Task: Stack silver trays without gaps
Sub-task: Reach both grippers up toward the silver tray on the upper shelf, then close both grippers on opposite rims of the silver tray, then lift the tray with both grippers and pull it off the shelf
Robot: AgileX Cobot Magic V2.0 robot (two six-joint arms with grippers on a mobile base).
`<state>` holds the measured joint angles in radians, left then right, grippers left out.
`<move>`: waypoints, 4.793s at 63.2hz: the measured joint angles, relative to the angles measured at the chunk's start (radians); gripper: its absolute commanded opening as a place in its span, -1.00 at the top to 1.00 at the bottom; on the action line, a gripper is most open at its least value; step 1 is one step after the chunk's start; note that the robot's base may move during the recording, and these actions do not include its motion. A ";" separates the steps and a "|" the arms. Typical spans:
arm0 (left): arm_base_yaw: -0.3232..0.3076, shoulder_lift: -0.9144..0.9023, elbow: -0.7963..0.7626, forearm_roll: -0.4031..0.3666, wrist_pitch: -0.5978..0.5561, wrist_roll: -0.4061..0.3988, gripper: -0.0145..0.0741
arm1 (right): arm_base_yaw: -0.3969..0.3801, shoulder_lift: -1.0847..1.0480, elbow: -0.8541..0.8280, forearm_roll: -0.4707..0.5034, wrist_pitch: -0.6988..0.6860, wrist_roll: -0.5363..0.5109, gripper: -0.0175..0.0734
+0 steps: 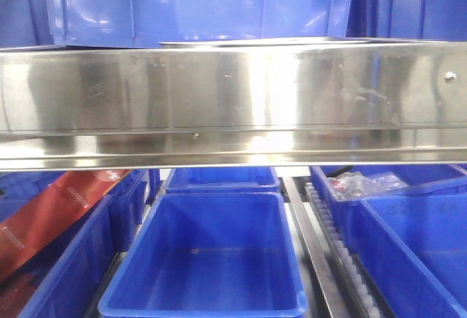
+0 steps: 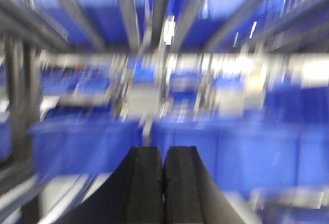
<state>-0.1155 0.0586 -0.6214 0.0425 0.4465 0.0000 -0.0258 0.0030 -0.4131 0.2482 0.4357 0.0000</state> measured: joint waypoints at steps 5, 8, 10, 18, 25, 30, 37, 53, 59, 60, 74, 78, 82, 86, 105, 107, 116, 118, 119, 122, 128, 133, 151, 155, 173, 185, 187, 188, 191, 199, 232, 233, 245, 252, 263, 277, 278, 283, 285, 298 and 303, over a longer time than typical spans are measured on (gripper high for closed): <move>0.000 0.075 -0.085 0.059 0.145 0.000 0.72 | 0.000 0.045 -0.121 -0.018 0.133 -0.014 0.79; 0.000 0.128 -0.144 0.083 0.218 0.005 0.72 | 0.000 0.081 -0.182 -0.022 0.201 -0.016 0.79; 0.000 0.159 -0.190 0.089 0.261 0.008 0.72 | 0.000 0.116 -0.234 -0.025 0.241 -0.018 0.79; 0.000 0.354 -0.399 0.069 0.399 0.016 0.72 | 0.000 0.303 -0.454 -0.030 0.367 -0.018 0.79; 0.000 0.517 -0.576 0.021 0.526 0.018 0.72 | 0.000 0.467 -0.624 -0.031 0.455 -0.018 0.79; 0.000 0.637 -0.672 -0.031 0.577 0.018 0.72 | 0.000 0.595 -0.721 -0.031 0.520 -0.018 0.79; 0.000 0.780 -0.776 -0.129 0.605 0.020 0.72 | 0.000 0.769 -0.840 -0.031 0.615 -0.018 0.79; -0.057 1.070 -0.846 -0.300 0.589 0.022 0.72 | 0.041 1.129 -1.025 -0.035 0.679 -0.018 0.79; -0.156 1.159 -0.855 -0.294 0.529 0.016 0.72 | 0.106 1.236 -1.060 -0.052 0.651 -0.018 0.79; -0.171 1.170 -0.861 -0.287 0.520 0.013 0.72 | 0.123 1.258 -1.066 -0.061 0.642 -0.018 0.79; -0.415 1.396 -0.963 -0.068 0.449 -0.119 0.72 | 0.275 1.471 -1.146 -0.152 0.573 -0.018 0.79; -0.460 1.467 -1.006 -0.013 0.449 -0.155 0.72 | 0.296 1.531 -1.186 -0.163 0.569 -0.018 0.79; -0.489 1.534 -1.050 0.017 0.449 -0.181 0.72 | 0.302 1.577 -1.221 -0.171 0.566 -0.019 0.79; -0.502 1.598 -1.094 0.030 0.451 -0.198 0.72 | 0.301 1.628 -1.265 -0.184 0.564 -0.019 0.78; -0.504 1.743 -1.164 0.050 0.469 -0.211 0.69 | 0.301 1.747 -1.351 -0.222 0.561 -0.019 0.78; -0.504 1.748 -1.164 0.050 0.471 -0.211 0.67 | 0.301 1.754 -1.353 -0.222 0.561 -0.019 0.78; -0.504 1.760 -1.166 0.050 0.476 -0.212 0.42 | 0.301 1.788 -1.353 -0.224 0.570 -0.019 0.37; -0.504 1.760 -1.166 0.050 0.476 -0.212 0.35 | 0.301 1.796 -1.353 -0.224 0.572 -0.019 0.22; -0.504 1.760 -1.166 0.050 0.476 -0.212 0.31 | 0.301 1.800 -1.353 -0.224 0.575 -0.019 0.14; -0.504 1.760 -1.167 0.050 0.476 -0.212 0.19 | 0.301 1.811 -1.353 -0.224 0.580 -0.019 -0.08; -0.504 1.760 -1.167 0.050 0.465 -0.212 -0.04 | 0.301 1.828 -1.353 -0.224 0.587 -0.019 -0.32; -0.504 1.760 -1.168 0.054 0.448 -0.214 -0.20 | 0.301 1.840 -1.353 -0.224 0.587 -0.016 -0.29; -0.491 1.804 -1.171 0.054 0.477 -0.236 -0.31 | 0.286 1.876 -1.353 -0.224 0.587 0.000 -0.19; -0.491 1.820 -1.171 0.054 0.495 -0.243 -0.31 | 0.279 1.883 -1.353 -0.220 0.587 0.000 -0.19; -0.491 1.859 -1.171 0.054 0.511 -0.281 -0.31 | 0.269 1.904 -1.353 -0.193 0.568 0.012 -0.19; -0.491 1.861 -1.171 0.054 0.511 -0.308 -0.31 | 0.269 1.924 -1.353 -0.187 0.549 0.016 -0.19; -0.491 1.863 -1.171 0.054 0.511 -0.311 -0.31 | 0.269 1.926 -1.353 -0.186 0.549 0.016 -0.19; -0.491 1.865 -1.171 0.054 0.511 -0.314 -0.31 | 0.269 1.927 -1.353 -0.186 0.546 0.016 -0.19; -0.491 1.869 -1.171 0.054 0.511 -0.320 -0.31 | 0.269 1.931 -1.353 -0.186 0.542 0.016 -0.19; -0.491 1.879 -1.171 0.054 0.511 -0.332 -0.31 | 0.266 1.933 -1.353 -0.186 0.540 0.018 -0.19; -0.491 1.895 -1.171 0.076 0.514 -0.339 -0.31 | 0.260 1.933 -1.353 -0.185 0.540 0.020 -0.17; -0.491 1.895 -1.171 0.076 0.514 -0.339 -0.31 | 0.260 1.933 -1.353 -0.185 0.540 0.020 -0.17; -0.484 1.895 -1.171 0.076 0.514 -0.341 -0.31 | 0.246 1.945 -1.353 -0.185 0.534 0.022 -0.17; -0.480 1.895 -1.171 0.080 0.514 -0.341 -0.31 | 0.230 1.956 -1.353 -0.179 0.534 0.025 -0.17; -0.478 1.895 -1.171 0.083 0.514 -0.341 -0.28 | 0.227 1.958 -1.353 -0.174 0.534 0.025 -0.13; -0.478 1.895 -1.171 0.086 0.513 -0.341 -0.11 | 0.227 1.970 -1.356 -0.155 0.536 0.027 0.15; -0.478 1.895 -1.171 0.086 0.513 -0.341 -0.06 | 0.227 1.970 -1.355 -0.154 0.536 0.027 0.18; -0.478 1.895 -1.171 0.090 0.513 -0.341 0.27 | 0.227 1.972 -1.358 -0.151 0.538 0.027 0.39; -0.478 1.895 -1.171 0.090 0.513 -0.341 0.50 | 0.227 1.972 -1.358 -0.151 0.538 0.027 0.50; -0.470 1.897 -1.171 0.116 0.526 -0.352 0.65 | 0.215 1.972 -1.361 -0.153 0.540 0.046 0.77; -0.470 1.897 -1.171 0.116 0.526 -0.356 0.65 | 0.215 1.972 -1.361 -0.153 0.540 0.048 0.79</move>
<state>-0.5853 1.9557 -1.7928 0.1587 0.9726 -0.3564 0.1892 1.9753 -1.7745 0.0952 0.9756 0.0482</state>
